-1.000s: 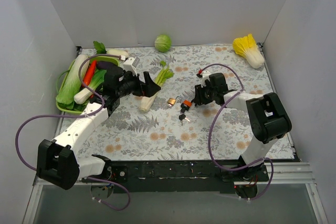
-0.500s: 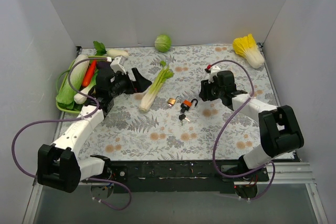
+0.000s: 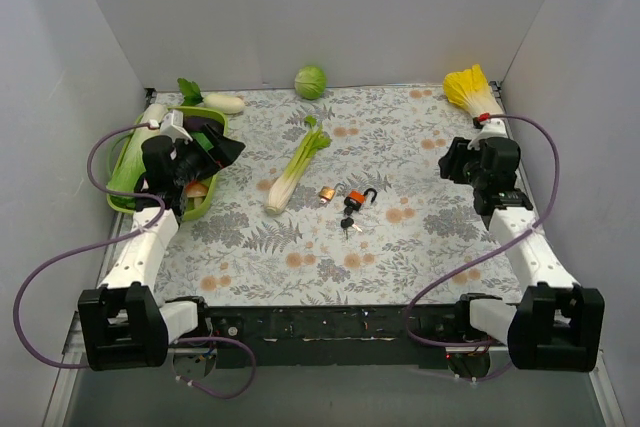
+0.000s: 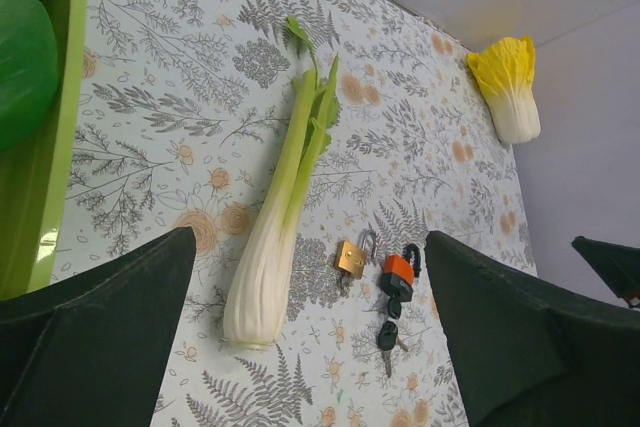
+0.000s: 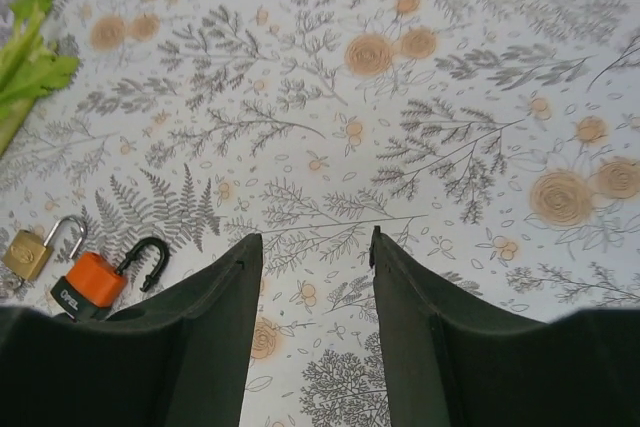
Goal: Unlock with the key
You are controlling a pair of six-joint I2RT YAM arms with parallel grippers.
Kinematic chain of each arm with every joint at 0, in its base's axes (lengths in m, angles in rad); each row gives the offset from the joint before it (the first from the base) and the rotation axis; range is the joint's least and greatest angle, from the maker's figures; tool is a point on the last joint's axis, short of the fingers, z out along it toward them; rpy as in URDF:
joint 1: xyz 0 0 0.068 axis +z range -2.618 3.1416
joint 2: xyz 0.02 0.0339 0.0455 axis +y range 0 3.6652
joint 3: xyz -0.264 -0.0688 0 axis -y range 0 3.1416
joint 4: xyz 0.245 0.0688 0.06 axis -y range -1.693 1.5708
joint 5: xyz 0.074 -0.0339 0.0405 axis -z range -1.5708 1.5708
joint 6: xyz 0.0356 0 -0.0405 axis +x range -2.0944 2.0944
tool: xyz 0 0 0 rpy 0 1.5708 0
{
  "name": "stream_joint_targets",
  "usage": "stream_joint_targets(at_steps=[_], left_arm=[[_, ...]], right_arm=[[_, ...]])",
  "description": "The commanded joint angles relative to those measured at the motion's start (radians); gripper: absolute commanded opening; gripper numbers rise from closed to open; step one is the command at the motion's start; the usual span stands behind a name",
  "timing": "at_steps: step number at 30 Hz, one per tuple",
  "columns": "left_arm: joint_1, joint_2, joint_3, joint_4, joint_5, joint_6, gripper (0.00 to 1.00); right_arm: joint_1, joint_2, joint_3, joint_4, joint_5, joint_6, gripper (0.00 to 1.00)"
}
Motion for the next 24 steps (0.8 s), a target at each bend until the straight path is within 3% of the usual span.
stream_joint_targets(at_steps=[1, 9, 24], left_arm=[[0.009, -0.071, 0.065, 0.005, 0.044, 0.075, 0.98], [0.008, -0.137, 0.106, -0.002, 0.075, 0.176, 0.98], [0.008, -0.163, 0.097, 0.014, 0.121, 0.191, 0.98]], right_arm=[[-0.010, -0.152, 0.011, -0.055, 0.050, 0.011, 0.55], [-0.010, -0.364, -0.035, -0.034, -0.004, 0.013, 0.56], [-0.011, -0.455, -0.080, 0.015, -0.028, -0.041, 0.56]])
